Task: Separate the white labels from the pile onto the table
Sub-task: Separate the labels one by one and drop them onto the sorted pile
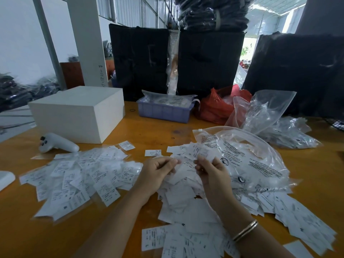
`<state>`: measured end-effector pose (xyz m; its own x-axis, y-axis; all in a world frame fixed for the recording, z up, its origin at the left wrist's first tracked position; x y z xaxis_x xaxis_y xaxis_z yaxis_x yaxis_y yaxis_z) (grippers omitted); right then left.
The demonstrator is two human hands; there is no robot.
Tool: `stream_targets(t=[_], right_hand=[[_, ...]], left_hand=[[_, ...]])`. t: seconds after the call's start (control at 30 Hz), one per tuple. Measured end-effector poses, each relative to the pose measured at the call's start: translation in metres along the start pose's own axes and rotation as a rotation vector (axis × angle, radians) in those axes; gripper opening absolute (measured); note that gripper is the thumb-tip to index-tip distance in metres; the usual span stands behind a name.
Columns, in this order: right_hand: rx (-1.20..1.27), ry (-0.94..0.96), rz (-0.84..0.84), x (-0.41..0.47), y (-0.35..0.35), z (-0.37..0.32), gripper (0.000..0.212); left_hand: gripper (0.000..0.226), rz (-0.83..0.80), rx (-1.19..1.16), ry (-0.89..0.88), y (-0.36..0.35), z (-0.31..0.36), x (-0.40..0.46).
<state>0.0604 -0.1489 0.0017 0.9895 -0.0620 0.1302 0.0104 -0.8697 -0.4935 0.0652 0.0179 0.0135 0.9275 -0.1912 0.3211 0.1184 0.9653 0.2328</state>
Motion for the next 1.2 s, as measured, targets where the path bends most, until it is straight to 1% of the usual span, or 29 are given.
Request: stream_targets(t=[0.1,0.17,0.37,0.43,0.6,0.7,0.83,0.93,1.0,1.07,1.13,1.2], right_hand=[[0.014,0.044,0.011,-0.002,0.001,-0.009,0.004],[-0.028,0.068,-0.014,-0.002,-0.001,-0.013,0.006],[-0.334,0.186,-0.034,-0.003,-0.002,-0.021,0.009],[-0.39,0.208,-0.058,-0.004,-0.005,-0.02,0.013],[-0.337,0.23,-0.135,-0.006,-0.012,-0.02,0.022],[-0.306,0.241,-0.15,-0.005,-0.014,-0.02,0.019],[-0.303,0.256,-0.142,-0.005,-0.015,-0.02,0.018],[-0.337,0.251,-0.155,-0.005,-0.015,-0.018,0.019],[-0.359,0.238,-0.167,-0.005,-0.014,-0.017,0.024],[-0.388,0.228,-0.18,-0.005,-0.013,-0.015,0.028],[-0.424,0.225,-0.2,-0.005,-0.011,-0.014,0.027],[-0.471,0.242,-0.219,-0.004,-0.009,-0.016,0.027]], left_hand=[[0.021,-0.048,0.074,-0.015,-0.002,0.002,0.0],[0.023,-0.053,0.099,-0.012,-0.002,0.003,0.0],[0.033,-0.08,0.079,-0.008,-0.003,0.004,-0.001],[0.034,-0.097,0.087,-0.004,-0.004,0.004,-0.002],[0.021,-0.15,0.08,0.021,-0.006,0.001,-0.003],[0.018,-0.168,0.068,0.024,-0.007,0.001,-0.003],[0.021,-0.176,0.052,0.026,-0.008,0.003,-0.004],[0.019,-0.168,0.059,0.03,-0.007,0.002,-0.003],[0.02,-0.158,0.076,0.034,-0.006,0.002,-0.003],[0.026,-0.149,0.076,0.035,-0.006,0.001,-0.003],[0.03,-0.139,0.085,0.03,-0.005,0.001,-0.003],[0.022,-0.134,0.094,0.018,-0.004,0.0,-0.002]])
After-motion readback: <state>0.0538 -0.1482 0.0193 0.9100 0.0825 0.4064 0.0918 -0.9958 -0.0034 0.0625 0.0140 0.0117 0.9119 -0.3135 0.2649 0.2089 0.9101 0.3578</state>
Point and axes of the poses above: each hand's wrist, its own x-axis towards the middle knuckle, its own y-axis out of the back of the hand, z = x × y, the point moved 4 cm from there along x, towards the middle knuckle, and after that the axes turned 4 degrees about -z, right-handed, at the moved point
